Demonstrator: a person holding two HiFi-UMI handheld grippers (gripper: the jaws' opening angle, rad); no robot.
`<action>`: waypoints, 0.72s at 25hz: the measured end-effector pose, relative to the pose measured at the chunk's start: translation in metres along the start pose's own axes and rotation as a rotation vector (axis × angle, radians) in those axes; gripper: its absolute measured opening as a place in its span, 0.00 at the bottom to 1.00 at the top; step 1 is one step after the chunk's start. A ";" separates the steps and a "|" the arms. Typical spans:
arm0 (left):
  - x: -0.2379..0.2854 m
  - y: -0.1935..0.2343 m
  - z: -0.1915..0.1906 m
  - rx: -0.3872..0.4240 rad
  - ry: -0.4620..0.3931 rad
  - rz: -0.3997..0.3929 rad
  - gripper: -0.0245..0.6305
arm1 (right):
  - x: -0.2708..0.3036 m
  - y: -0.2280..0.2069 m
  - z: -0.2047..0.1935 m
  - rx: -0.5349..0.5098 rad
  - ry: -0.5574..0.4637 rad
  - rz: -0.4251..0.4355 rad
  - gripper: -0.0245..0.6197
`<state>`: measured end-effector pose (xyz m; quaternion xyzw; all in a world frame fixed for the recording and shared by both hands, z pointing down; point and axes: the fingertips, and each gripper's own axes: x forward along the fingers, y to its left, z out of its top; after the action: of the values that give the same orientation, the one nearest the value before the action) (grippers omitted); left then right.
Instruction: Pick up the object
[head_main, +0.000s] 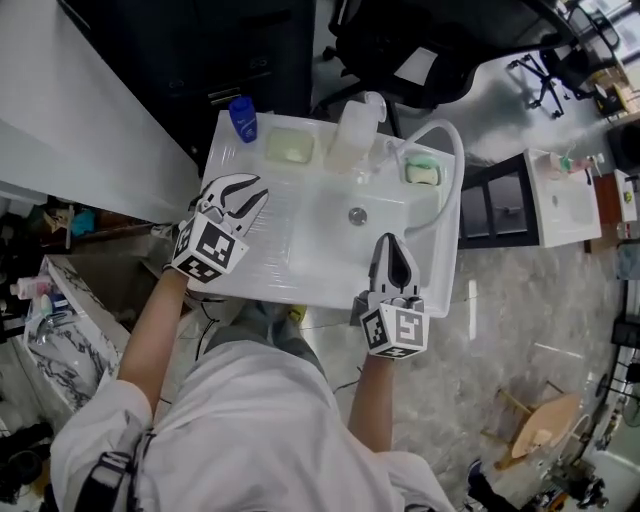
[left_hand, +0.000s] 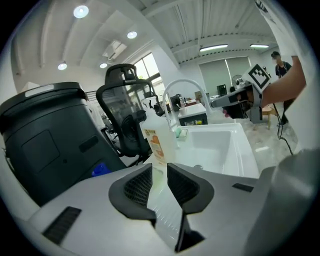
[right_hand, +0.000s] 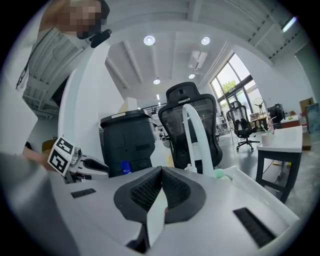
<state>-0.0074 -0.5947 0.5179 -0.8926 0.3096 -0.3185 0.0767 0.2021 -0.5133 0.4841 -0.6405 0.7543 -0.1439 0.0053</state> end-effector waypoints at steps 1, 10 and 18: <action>0.009 0.003 -0.005 0.021 0.015 -0.017 0.17 | 0.005 0.001 -0.002 0.002 0.005 -0.004 0.05; 0.091 0.017 -0.053 0.239 0.148 -0.163 0.18 | 0.048 0.003 -0.024 0.014 0.049 -0.038 0.05; 0.150 0.019 -0.093 0.382 0.263 -0.246 0.20 | 0.073 0.001 -0.039 0.013 0.081 -0.046 0.05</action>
<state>0.0163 -0.6938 0.6629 -0.8438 0.1403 -0.4914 0.1637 0.1808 -0.5758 0.5340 -0.6513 0.7380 -0.1748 -0.0244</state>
